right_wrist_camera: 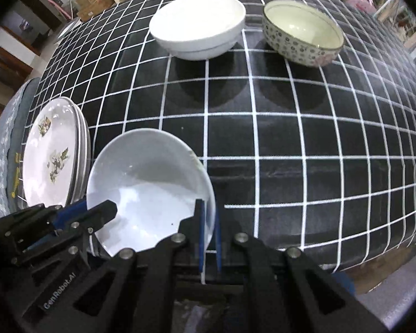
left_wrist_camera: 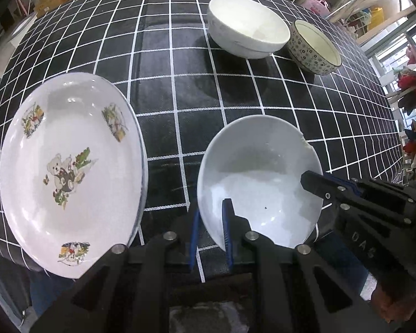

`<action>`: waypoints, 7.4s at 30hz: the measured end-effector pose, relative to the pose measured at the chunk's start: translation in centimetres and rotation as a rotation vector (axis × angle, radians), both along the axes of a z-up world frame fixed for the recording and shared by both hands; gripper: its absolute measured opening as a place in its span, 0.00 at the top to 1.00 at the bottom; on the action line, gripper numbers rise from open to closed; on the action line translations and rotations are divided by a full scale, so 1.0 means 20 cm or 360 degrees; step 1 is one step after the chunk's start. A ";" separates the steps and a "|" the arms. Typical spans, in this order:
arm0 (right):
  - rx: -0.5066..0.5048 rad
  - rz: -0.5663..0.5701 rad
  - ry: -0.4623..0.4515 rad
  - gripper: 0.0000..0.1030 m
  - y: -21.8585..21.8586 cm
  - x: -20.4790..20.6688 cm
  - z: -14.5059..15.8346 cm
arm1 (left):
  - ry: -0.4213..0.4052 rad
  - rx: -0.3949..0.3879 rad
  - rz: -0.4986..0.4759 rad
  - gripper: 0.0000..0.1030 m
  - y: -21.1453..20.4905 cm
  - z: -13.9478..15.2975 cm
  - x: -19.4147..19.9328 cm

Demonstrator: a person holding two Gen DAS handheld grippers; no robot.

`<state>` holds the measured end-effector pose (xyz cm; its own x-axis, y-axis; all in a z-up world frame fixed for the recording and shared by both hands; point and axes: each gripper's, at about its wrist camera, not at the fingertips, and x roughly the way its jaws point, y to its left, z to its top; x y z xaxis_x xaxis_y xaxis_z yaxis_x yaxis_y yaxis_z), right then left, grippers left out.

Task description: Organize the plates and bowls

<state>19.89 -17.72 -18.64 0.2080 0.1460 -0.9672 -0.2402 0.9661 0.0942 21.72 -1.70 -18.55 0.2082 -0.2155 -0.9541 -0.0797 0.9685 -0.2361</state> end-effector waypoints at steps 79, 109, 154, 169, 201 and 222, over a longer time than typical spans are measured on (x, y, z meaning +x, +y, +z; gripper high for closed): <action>0.0086 -0.0164 0.0064 0.88 -0.04 1.09 0.01 | -0.0030 0.0048 -0.0047 0.91 0.08 -0.01 1.22; 0.0035 -0.0071 0.0098 0.88 0.16 0.33 0.03 | 0.0004 0.0103 -0.0061 0.92 0.15 0.05 0.51; -0.0122 0.0020 0.0106 0.88 0.05 -0.02 0.12 | 0.0066 0.0152 -0.0025 0.91 -0.05 0.16 0.02; -0.0108 0.0024 0.0128 0.88 0.05 -0.05 0.09 | 0.0032 0.0166 -0.0058 0.89 -0.05 0.14 0.03; 0.0097 -0.0199 -0.0207 0.48 -0.39 0.28 0.57 | -0.0283 -0.0017 -0.0109 0.73 -0.18 0.64 0.36; 0.0091 -0.0327 -0.0134 0.48 -0.74 0.89 0.30 | -0.0154 0.0069 -0.0218 0.73 -0.50 0.32 1.08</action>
<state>37.64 -32.50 -12.70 0.3188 0.1460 -0.9365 -0.0480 0.9893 0.1378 43.27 -11.66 -12.16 0.2711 -0.2071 -0.9400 0.0747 0.9782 -0.1939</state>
